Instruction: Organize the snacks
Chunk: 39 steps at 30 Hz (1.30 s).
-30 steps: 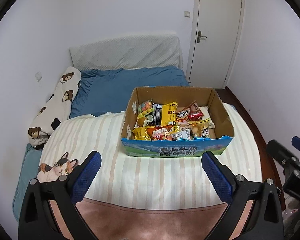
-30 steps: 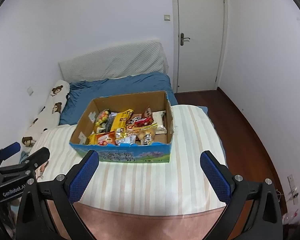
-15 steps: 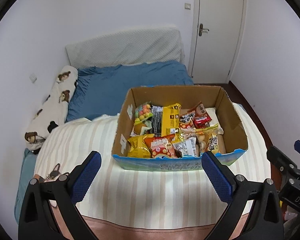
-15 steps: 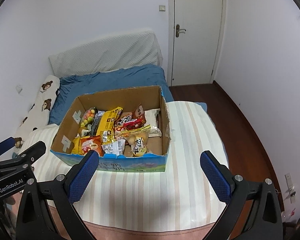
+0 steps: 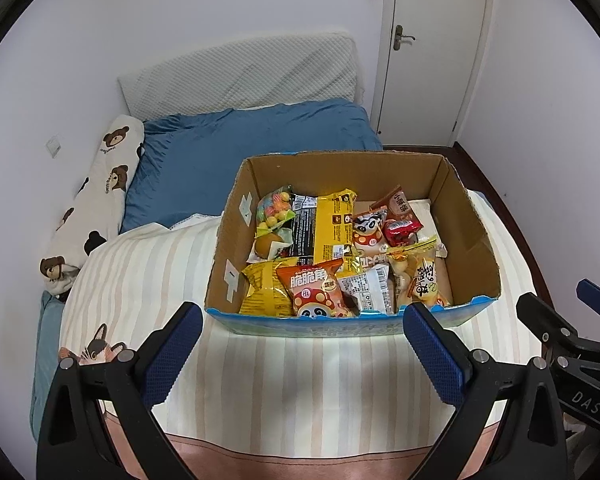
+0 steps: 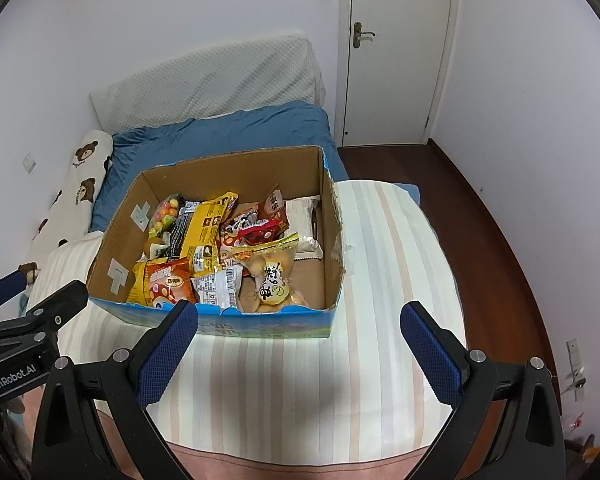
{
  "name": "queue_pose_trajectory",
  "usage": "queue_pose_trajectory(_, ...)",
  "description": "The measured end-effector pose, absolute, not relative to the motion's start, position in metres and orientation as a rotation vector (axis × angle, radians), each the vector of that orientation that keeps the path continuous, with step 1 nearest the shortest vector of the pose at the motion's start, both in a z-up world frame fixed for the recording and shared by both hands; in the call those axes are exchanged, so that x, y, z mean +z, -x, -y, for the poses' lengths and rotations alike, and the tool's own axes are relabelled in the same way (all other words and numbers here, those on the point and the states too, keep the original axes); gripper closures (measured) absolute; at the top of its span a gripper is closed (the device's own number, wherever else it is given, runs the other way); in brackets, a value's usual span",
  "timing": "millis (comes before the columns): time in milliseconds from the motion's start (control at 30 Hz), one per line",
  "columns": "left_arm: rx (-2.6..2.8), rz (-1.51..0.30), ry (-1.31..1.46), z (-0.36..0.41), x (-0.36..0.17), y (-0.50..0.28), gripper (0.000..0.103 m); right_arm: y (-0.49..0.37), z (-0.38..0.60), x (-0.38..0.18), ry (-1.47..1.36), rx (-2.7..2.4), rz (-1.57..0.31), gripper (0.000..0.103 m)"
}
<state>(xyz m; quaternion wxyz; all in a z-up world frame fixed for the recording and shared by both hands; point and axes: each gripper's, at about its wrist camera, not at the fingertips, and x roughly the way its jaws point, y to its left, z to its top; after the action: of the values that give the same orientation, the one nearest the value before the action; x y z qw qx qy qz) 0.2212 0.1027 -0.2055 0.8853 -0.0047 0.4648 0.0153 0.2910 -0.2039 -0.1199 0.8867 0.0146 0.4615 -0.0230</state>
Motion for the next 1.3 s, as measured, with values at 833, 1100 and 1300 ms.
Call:
queue_pose_trajectory(833,0.043,-0.956,0.021,-0.106,-0.208,-0.217,0.0,-0.279,0.204,-0.109,-0.036,-0.066,-0.958,0.0)
queue_pose_trajectory(1100,0.038,-0.955,0.018,-0.105,-0.209,-0.215,0.0,-0.278,0.204,-0.108,-0.038,-0.065,-0.96,0.0)
queue_pose_trajectory(1300,0.037,-0.95,0.017,-0.104,-0.209,-0.213,0.0,-0.276,0.204,-0.105,-0.04,-0.064,-0.954,0.0)
